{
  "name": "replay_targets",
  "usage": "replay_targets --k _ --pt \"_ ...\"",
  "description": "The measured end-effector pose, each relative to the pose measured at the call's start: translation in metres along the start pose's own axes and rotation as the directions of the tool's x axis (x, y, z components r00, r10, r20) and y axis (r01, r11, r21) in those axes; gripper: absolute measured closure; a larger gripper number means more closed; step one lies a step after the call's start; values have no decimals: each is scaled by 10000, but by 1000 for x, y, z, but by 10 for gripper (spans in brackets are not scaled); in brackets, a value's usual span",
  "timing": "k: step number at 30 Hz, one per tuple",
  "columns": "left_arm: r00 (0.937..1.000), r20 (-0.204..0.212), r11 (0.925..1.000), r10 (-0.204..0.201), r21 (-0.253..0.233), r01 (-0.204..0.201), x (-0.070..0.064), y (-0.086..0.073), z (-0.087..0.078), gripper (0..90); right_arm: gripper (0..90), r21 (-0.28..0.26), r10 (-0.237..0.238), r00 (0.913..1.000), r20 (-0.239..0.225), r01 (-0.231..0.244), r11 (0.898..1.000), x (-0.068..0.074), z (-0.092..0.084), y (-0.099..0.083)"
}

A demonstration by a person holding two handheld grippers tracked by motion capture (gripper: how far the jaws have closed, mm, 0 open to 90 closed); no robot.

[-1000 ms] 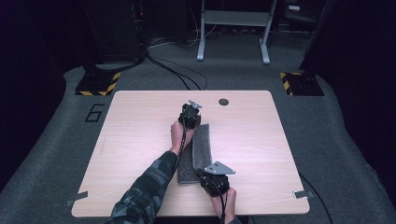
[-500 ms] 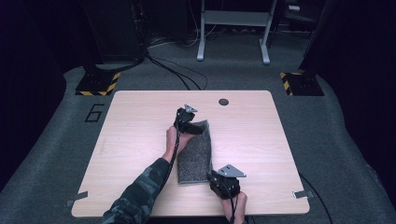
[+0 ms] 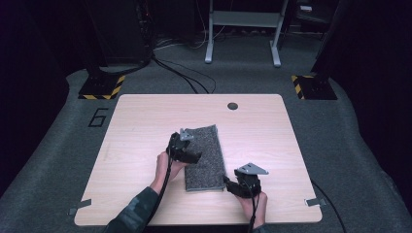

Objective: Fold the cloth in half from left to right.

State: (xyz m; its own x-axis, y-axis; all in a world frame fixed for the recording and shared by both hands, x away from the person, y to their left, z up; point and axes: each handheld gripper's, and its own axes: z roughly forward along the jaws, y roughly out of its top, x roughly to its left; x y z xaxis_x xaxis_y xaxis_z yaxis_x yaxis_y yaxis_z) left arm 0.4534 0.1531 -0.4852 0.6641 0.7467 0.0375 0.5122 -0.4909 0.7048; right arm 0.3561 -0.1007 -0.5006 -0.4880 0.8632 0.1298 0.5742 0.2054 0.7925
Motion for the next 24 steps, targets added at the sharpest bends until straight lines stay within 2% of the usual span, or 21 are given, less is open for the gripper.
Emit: replay_targets --k 1,5,7,8,11,12,19,24 --pt "10000 -55 10000 -64 5 64 -4 -6 -2 157 406 171 -151 9999 13 151 9997 0 5 3" --pt "9998 -171 9983 -26 590 36 -13 -29 -6 160 356 717 -559 9984 -30 560 9959 0 26 9" --pt "9998 -155 9985 -107 539 115 -15 -38 -5 159 314 971 -656 9978 -27 655 9931 3 33 9" --pt "10000 -79 9985 -33 545 37 -15 -41 -6 156 293 1000 -883 9961 7 878 9911 4 35 9" --pt "10000 -19 9983 97 567 -96 -14 -49 -5 151 273 1325 -1036 9944 199 1001 9861 9 40 5" --pt "9999 82 9993 -60 381 56 -13 -52 -4 151 268 1372 -1174 9928 224 1132 9841 9 42 4" --pt "9999 65 9993 97 364 -100 -14 -54 -6 148 264 1399 -1136 9933 221 1094 9841 13 38 -1" --pt "9995 311 9996 -10 265 2 -13 -60 -9 148 252 1434 -1342 9908 155 1307 9810 19 32 -7"
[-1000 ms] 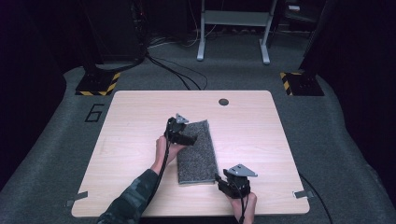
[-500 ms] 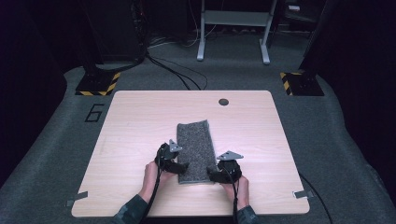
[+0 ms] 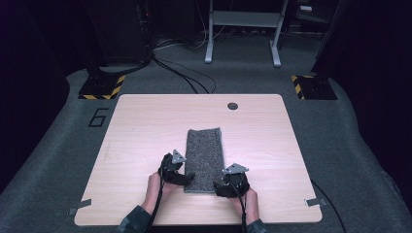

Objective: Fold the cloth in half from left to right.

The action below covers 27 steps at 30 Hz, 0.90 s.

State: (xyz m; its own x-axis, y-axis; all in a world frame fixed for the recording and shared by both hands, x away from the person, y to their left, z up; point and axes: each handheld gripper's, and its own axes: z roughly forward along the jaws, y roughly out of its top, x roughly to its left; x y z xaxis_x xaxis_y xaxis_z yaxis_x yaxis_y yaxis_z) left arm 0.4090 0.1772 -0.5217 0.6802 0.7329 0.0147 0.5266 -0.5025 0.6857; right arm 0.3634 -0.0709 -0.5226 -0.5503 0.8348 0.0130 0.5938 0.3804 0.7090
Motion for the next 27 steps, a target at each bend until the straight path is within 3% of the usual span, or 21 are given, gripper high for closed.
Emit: replay_targets --k 10,11,12,14,16,17,21,25,27 --pt "10000 -26 9996 -36 -285 35 -14 -15 -11 151 231 -62 -281 9991 -314 280 9996 10 -10 -12" --pt "10000 70 9997 -54 -223 55 -13 -15 -11 151 226 -67 -445 9981 -428 442 9990 8 -10 -12" --pt "9999 94 9997 -135 -178 137 -12 -14 -12 151 219 75 -193 9979 -623 198 9998 7 -11 -11" --pt "9993 203 9990 -304 -327 311 -10 -10 -14 148 213 122 -183 9951 -976 196 9997 0 -12 -8" --pt "9997 89 9988 -236 -438 239 -2 -3 -18 148 211 19 -193 9949 -987 196 9998 -7 -14 -1" --pt "9993 10 9969 -364 -694 364 2 2 -19 148 211 0 -137 9956 -925 137 9999 -10 -16 4" --pt "9977 -308 9952 -596 -799 570 28 24 -18 149 220 -258 -160 9972 -726 141 9996 -29 -15 29" --pt "9938 -416 9921 -1031 -765 997 50 46 -4 158 233 -177 -264 9980 -571 254 9995 -51 4 56" --pt "9917 -500 9912 -1183 -651 1150 60 54 6 158 228 -71 43 9981 -613 -47 10000 -62 16 67"
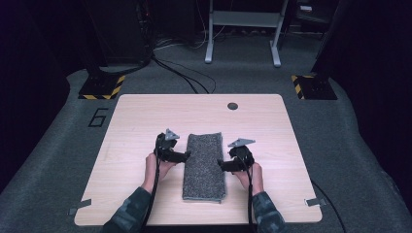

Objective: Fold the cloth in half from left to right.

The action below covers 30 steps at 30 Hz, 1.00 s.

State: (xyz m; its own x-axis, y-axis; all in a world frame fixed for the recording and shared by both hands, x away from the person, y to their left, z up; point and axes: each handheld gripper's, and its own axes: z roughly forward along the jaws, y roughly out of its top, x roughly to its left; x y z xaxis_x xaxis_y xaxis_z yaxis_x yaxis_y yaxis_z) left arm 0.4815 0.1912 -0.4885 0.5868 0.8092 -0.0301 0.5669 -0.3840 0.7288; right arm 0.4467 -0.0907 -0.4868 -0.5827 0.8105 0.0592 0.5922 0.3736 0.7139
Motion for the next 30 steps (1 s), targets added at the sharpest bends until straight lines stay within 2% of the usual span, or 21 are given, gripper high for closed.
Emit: replay_targets --k 3,5,7,8,9,13,15,16,17,18,21,23,24,26,28,29,30 --pt "9990 -98 9991 -431 23 431 10 7 15 159 232 -5 212 9995 237 -212 9998 -9 13 15" --pt "9973 -222 9975 -706 41 707 12 9 23 165 235 -34 328 9993 186 -328 9995 -13 21 24" --pt "9950 -257 9953 -963 -76 962 13 11 30 174 239 -36 399 9986 341 -398 9992 -15 30 31" --pt "9944 -319 9949 -1005 -127 1001 13 12 33 176 247 -61 343 9986 392 -341 9994 -15 33 33" --pt "9950 -362 9956 -930 -108 926 13 13 35 188 256 -161 300 9976 630 -290 9994 -14 37 35" --pt "9888 -555 9901 -1388 -269 1375 15 15 43 217 286 0 732 9952 656 -734 9973 -20 50 41" --pt "9878 -606 9896 -1433 -196 1424 17 15 46 230 314 -133 703 9940 834 -694 9975 -23 55 43" --pt "9840 -675 9860 -1649 -359 1628 17 14 49 233 315 21 726 9932 913 -731 9973 -24 58 43" --pt "9856 -699 9880 -1540 -189 1531 18 14 50 241 321 126 871 9923 885 -885 9960 -26 62 44" --pt "9841 -717 9867 -1623 -242 1610 18 14 52 245 330 100 979 9907 949 -993 9950 -29 65 44" --pt "9853 -739 9880 -1541 -35 1543 17 12 57 259 354 164 975 9904 980 -995 9949 -33 72 45" --pt "9862 -848 9898 -1421 -84 1419 15 11 57 270 381 271 959 9906 979 -989 9947 -33 75 45" --pt "9882 -864 9918 -1265 49 1274 15 12 56 286 388 365 906 9909 995 -946 9948 -32 76 45" --pt "9909 -974 9957 -927 -15 930 12 11 57 335 404 538 872 9910 1011 -930 9942 -31 79 44" --pt "9928 -1011 9979 -639 -16 641 9 11 57 403 464 457 955 9899 1049 -1007 9939 -31 80 44" --pt "9936 -951 9982 -607 -52 605 8 11 57 441 494 288 710 9921 1038 -743 9968 -32 81 44" --pt "9939 -959 9985 -553 -13 554 7 11 57 462 503 293 690 9923 1027 -724 9969 -31 82 44"
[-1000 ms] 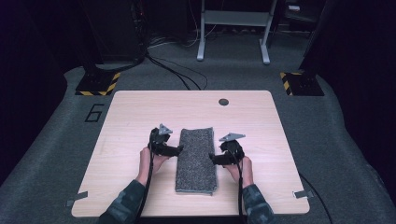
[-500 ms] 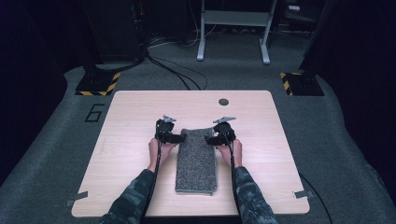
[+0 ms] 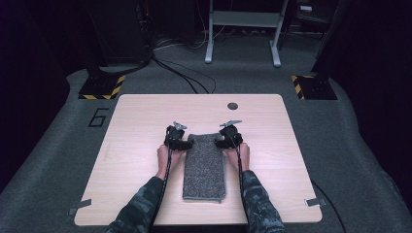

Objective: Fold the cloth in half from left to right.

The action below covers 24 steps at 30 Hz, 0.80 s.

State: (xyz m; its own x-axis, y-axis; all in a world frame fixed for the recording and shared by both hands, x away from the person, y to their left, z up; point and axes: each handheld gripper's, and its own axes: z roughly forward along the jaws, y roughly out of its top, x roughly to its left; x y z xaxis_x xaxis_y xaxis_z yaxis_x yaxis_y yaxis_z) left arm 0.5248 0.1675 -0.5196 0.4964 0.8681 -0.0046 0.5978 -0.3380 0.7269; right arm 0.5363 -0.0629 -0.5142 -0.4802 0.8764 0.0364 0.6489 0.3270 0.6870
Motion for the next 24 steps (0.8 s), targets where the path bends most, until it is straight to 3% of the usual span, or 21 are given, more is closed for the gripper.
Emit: replay_targets --k 11,14,20,24 --pt "9997 219 9997 148 -180 -144 -5 -1 -1 624 648 40 -184 9996 -200 185 9998 3 -1 1" --pt "9991 310 9995 277 -135 -273 -6 -1 -1 667 725 -11 -285 9989 -366 285 9996 3 -1 0" --pt "9989 449 9997 157 -175 -149 -8 0 0 770 812 -1 -24 9965 -834 24 10000 2 -1 -1" --pt "9982 573 9997 187 -175 -177 -10 0 0 845 844 2 72 9962 -866 -72 10000 3 -1 -1"
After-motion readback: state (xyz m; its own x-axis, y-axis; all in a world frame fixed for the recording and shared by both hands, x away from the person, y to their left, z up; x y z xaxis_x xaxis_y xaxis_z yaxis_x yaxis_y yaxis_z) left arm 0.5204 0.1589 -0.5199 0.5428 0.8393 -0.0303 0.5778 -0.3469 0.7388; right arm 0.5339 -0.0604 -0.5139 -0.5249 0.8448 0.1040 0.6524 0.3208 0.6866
